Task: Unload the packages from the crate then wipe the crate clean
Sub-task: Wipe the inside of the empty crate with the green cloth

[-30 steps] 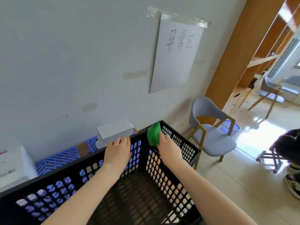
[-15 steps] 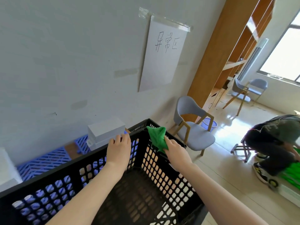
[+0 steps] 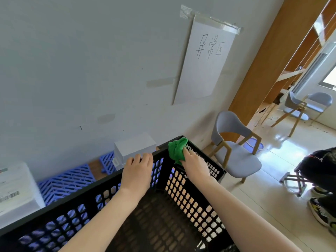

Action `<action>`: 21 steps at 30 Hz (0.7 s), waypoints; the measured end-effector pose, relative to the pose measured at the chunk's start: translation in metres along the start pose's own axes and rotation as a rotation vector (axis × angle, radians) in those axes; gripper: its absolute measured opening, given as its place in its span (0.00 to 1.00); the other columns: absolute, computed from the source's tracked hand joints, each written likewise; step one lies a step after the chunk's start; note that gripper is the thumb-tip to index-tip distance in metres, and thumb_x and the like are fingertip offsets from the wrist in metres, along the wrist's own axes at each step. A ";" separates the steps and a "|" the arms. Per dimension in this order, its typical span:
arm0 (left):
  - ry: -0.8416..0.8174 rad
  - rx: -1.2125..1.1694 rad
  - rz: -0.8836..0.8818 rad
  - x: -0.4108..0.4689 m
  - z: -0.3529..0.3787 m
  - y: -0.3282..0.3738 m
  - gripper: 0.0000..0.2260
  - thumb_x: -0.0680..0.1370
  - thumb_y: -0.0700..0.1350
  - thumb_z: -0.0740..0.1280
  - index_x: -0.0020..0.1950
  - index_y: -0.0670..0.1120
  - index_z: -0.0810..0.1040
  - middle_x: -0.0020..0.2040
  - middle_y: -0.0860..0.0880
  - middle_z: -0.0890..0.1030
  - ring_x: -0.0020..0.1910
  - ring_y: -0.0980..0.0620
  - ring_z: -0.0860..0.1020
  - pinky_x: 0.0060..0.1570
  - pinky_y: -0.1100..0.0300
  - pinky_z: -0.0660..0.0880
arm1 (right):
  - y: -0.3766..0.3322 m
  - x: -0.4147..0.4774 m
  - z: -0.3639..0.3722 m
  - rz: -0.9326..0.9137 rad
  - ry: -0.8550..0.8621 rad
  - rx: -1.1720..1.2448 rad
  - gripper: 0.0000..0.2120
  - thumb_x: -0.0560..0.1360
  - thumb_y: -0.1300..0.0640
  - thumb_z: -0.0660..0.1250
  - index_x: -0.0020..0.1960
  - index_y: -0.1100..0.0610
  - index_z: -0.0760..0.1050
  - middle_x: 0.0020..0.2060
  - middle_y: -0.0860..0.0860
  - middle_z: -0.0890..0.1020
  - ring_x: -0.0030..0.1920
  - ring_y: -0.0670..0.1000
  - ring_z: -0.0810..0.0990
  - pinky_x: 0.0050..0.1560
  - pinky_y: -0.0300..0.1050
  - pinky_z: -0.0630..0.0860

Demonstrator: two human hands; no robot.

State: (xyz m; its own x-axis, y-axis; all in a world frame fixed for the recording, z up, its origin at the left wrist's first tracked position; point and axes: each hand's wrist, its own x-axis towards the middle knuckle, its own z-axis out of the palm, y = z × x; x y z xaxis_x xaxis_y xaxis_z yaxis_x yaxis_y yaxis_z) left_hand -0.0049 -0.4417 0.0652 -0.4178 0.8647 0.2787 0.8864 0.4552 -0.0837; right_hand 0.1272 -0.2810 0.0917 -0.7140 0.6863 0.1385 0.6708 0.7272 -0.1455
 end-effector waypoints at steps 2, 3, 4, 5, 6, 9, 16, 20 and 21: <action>0.022 -0.012 0.020 0.001 0.001 -0.003 0.30 0.59 0.42 0.81 0.59 0.38 0.79 0.50 0.43 0.81 0.44 0.43 0.79 0.42 0.49 0.77 | -0.009 0.015 0.002 0.008 0.003 0.019 0.23 0.80 0.53 0.60 0.73 0.57 0.60 0.55 0.55 0.76 0.53 0.58 0.79 0.44 0.49 0.74; 0.023 -0.025 0.018 0.001 -0.001 -0.001 0.29 0.59 0.43 0.80 0.59 0.38 0.80 0.49 0.43 0.81 0.43 0.43 0.79 0.41 0.49 0.77 | -0.012 0.022 0.003 -0.001 -0.004 0.032 0.23 0.80 0.53 0.60 0.73 0.56 0.61 0.55 0.55 0.77 0.53 0.58 0.79 0.44 0.48 0.74; 0.014 -0.037 0.011 0.002 -0.003 0.001 0.28 0.61 0.44 0.80 0.58 0.38 0.80 0.48 0.44 0.81 0.43 0.43 0.79 0.41 0.49 0.76 | -0.014 0.028 0.003 -0.017 -0.017 0.058 0.23 0.80 0.53 0.60 0.73 0.55 0.61 0.54 0.55 0.77 0.53 0.57 0.79 0.45 0.48 0.75; 0.006 -0.042 0.003 0.003 -0.005 0.003 0.26 0.62 0.46 0.79 0.57 0.39 0.80 0.47 0.44 0.80 0.43 0.44 0.79 0.41 0.50 0.76 | -0.014 0.034 0.002 -0.036 -0.041 0.114 0.22 0.80 0.52 0.60 0.73 0.53 0.62 0.53 0.55 0.77 0.53 0.57 0.78 0.47 0.48 0.75; 0.002 -0.045 -0.005 0.005 -0.007 0.005 0.23 0.64 0.47 0.78 0.55 0.40 0.79 0.47 0.45 0.80 0.43 0.45 0.78 0.42 0.50 0.75 | -0.013 0.038 -0.001 -0.056 -0.064 0.207 0.21 0.80 0.52 0.60 0.72 0.52 0.64 0.53 0.54 0.78 0.53 0.56 0.78 0.49 0.47 0.74; 0.038 -0.070 -0.020 0.014 -0.011 0.008 0.17 0.64 0.47 0.78 0.47 0.41 0.79 0.43 0.45 0.78 0.41 0.45 0.77 0.37 0.51 0.74 | -0.004 0.040 -0.016 -0.060 -0.003 0.527 0.16 0.80 0.54 0.61 0.67 0.55 0.72 0.52 0.51 0.80 0.52 0.51 0.78 0.50 0.43 0.71; 0.025 -0.184 0.059 0.034 -0.010 0.025 0.26 0.67 0.46 0.74 0.65 0.43 0.77 0.62 0.45 0.80 0.57 0.44 0.79 0.52 0.49 0.78 | 0.044 0.013 -0.066 0.035 0.317 0.540 0.06 0.80 0.53 0.61 0.51 0.55 0.74 0.42 0.46 0.75 0.41 0.41 0.72 0.40 0.31 0.65; -0.028 -0.223 0.132 0.045 -0.011 0.036 0.28 0.79 0.48 0.62 0.78 0.45 0.59 0.77 0.49 0.63 0.75 0.48 0.62 0.70 0.51 0.64 | 0.071 -0.029 -0.096 0.055 0.337 0.449 0.07 0.79 0.51 0.62 0.52 0.54 0.74 0.44 0.45 0.75 0.44 0.44 0.73 0.43 0.35 0.65; -0.043 -0.202 0.133 0.046 -0.011 0.037 0.28 0.80 0.49 0.60 0.79 0.46 0.56 0.78 0.49 0.61 0.75 0.49 0.60 0.71 0.51 0.62 | 0.077 -0.043 -0.104 0.047 0.291 0.379 0.08 0.79 0.50 0.63 0.53 0.54 0.75 0.45 0.45 0.75 0.45 0.44 0.73 0.44 0.35 0.65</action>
State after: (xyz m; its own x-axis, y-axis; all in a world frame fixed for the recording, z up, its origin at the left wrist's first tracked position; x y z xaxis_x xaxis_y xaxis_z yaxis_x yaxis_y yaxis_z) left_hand 0.0109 -0.3868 0.0851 -0.2993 0.9244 0.2364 0.9542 0.2891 0.0775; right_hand 0.2304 -0.2528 0.1763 -0.5623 0.7323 0.3841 0.5420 0.6772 -0.4976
